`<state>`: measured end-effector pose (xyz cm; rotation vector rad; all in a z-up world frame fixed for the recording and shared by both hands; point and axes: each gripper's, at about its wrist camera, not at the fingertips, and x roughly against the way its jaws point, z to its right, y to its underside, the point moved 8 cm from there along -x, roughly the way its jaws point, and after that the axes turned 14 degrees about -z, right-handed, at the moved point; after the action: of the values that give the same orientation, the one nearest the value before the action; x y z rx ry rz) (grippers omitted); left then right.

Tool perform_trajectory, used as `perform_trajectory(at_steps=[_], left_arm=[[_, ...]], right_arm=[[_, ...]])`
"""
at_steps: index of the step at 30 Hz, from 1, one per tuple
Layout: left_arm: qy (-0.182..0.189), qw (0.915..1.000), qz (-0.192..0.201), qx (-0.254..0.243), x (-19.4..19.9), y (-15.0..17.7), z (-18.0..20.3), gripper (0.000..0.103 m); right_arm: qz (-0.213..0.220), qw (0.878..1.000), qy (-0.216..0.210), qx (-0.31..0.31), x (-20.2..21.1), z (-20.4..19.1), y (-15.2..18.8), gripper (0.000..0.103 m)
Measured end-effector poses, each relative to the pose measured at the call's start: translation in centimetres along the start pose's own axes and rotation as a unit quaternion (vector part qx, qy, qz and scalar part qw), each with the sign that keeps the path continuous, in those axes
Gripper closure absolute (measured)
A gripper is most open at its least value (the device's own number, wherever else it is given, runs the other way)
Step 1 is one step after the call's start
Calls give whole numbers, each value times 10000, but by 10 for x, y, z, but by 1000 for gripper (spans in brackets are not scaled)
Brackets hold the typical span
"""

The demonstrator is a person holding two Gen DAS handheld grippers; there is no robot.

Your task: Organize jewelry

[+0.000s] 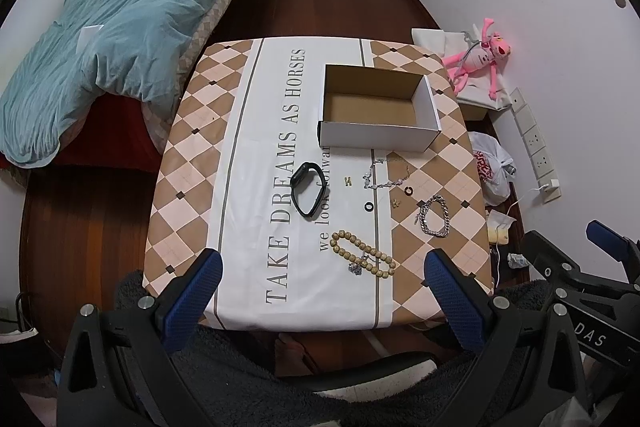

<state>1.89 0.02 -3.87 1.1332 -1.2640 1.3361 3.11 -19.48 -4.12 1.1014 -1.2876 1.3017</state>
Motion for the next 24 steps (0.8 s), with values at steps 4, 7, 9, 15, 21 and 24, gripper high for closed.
perform_trajectory(at_steps=[4,7,9,15,21,24], left_arm=[[2,10000,-4,5,0,0,0,0],[4,10000,2,4,1,0,0,0],[-2,10000,11,-1,1,-1,1,0],[-1,10000,19,-8,5,-3,2,0],[3,10000,46,-5,7,-3,3,0],[7,10000,62,-8,9,-4,4,0]], right_arm=[[-6,10000,3,3,0,0,0,0],[-3,10000,5,4,0,0,0,0],[-3,10000,-2,-2,0,0,1,0],[-2,10000,-2,6,-1,0,2,0],[13,10000,-4,0,1,1,0,0],[30,10000,-7,1,6,2,-2,0]])
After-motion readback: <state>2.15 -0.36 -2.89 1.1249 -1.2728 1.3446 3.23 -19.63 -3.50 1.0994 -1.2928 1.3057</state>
